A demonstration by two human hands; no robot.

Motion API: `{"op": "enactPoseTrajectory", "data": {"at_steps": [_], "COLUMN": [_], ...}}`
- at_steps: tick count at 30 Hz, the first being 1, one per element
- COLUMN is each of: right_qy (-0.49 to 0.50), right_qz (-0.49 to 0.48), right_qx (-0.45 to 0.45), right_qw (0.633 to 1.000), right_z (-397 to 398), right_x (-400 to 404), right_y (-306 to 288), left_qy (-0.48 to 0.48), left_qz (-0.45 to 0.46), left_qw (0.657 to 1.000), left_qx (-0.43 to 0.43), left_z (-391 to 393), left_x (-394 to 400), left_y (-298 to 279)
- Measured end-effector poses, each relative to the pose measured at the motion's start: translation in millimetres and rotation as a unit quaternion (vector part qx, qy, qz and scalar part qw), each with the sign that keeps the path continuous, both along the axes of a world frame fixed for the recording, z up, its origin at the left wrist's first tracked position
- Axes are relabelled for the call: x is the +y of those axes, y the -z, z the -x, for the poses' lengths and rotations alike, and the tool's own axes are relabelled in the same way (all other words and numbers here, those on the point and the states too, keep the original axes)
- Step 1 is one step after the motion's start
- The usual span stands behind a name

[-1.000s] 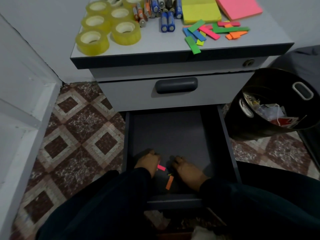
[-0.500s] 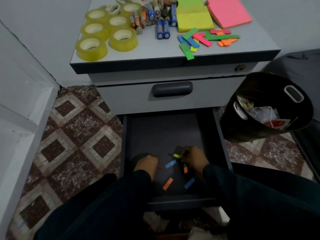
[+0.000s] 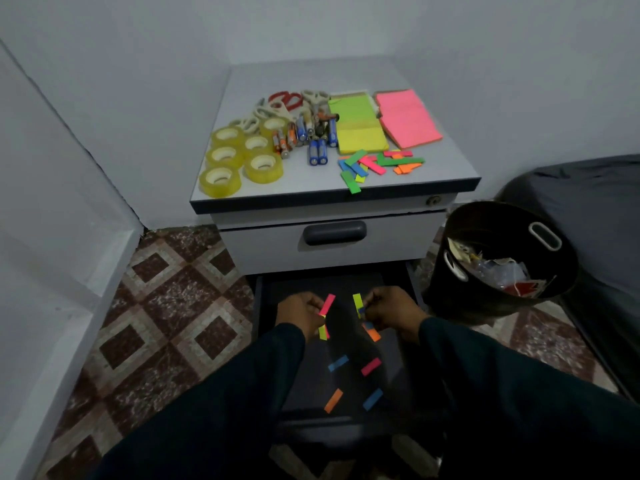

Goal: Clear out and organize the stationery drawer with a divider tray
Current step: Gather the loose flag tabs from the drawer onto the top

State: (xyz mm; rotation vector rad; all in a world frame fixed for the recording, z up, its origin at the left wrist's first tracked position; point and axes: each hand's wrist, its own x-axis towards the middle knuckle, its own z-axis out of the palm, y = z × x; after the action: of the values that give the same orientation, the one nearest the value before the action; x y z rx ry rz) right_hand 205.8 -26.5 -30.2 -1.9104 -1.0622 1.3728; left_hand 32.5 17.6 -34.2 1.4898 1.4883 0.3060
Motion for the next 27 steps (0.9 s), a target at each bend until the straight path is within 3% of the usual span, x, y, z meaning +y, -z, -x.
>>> {"op": "enactPoseTrajectory", "data": {"at_steps": [5, 20, 27], "right_qy": [0.002, 0.046, 0.052], "right_qz": [-0.047, -0.181, -0.218], "right_qx": [0.022, 0.024, -0.064], "right_qw": [0.999, 0.982, 0.972], "right_z": [-9, -28, -38], "right_x": [5, 48, 90], "right_y": [-57, -192, -217], "left_qy": [-0.031, -0.017, -0.027], "left_qz": [-0.019, -0.15, -0.211], "left_qw": [0.996, 0.982, 0.974], "left_qx": [-0.078, -0.111, -0.082], "left_z": [-17, -61, -81], "left_x": [1, 32, 73], "left_y": [-57, -182, -198]}}
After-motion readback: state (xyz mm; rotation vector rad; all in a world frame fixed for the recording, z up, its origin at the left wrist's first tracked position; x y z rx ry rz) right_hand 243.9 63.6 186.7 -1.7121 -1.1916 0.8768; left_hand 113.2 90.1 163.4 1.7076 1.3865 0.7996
